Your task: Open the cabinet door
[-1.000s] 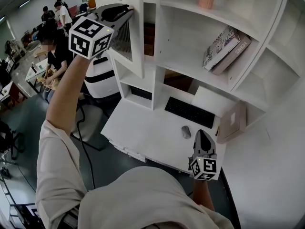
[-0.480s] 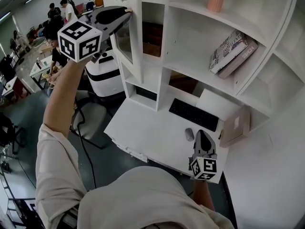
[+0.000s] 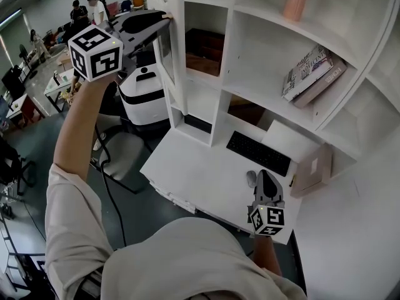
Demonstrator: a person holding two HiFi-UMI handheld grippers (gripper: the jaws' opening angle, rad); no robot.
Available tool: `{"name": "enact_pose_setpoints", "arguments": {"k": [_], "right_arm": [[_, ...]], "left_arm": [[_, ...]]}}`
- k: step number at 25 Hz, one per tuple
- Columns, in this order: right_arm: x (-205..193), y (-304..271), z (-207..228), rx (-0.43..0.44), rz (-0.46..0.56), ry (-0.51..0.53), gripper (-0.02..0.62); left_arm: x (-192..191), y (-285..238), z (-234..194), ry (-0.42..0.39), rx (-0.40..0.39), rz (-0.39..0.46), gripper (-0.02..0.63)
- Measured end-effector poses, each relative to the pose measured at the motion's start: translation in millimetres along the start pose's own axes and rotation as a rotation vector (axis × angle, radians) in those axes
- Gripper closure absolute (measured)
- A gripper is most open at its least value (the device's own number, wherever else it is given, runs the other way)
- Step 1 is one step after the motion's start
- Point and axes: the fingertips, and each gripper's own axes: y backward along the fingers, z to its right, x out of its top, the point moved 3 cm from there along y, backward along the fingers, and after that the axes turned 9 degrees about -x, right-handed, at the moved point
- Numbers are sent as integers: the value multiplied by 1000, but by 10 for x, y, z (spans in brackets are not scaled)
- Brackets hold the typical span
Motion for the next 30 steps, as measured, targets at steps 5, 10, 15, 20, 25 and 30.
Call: {"name": "enact_pose_setpoints", "arguments": {"k": [5,10,15,20,25,30], "right_arm": [[-13,-12,-32,5,-3,0,592],[-23,-49,-92,19,-3,-1,592],[-10,-70,-176,29,-5,6,592],[-18,-119,-239,41,-11,10,592],[-13,-126,-315,44,-15,12,592],[-37,-129,-328,36,-21,14,592]], "left_arm": [[2,162,-15,45,-29,7,538],[-7,339,-37,89,-48,9,537],[-32,562,-88,138,-69,42,534],[-71,698,-159,166,-103,54,534],[-100,846,-224,195,-154,88,534],[-132,991,-288,217,-195,125,532]]}}
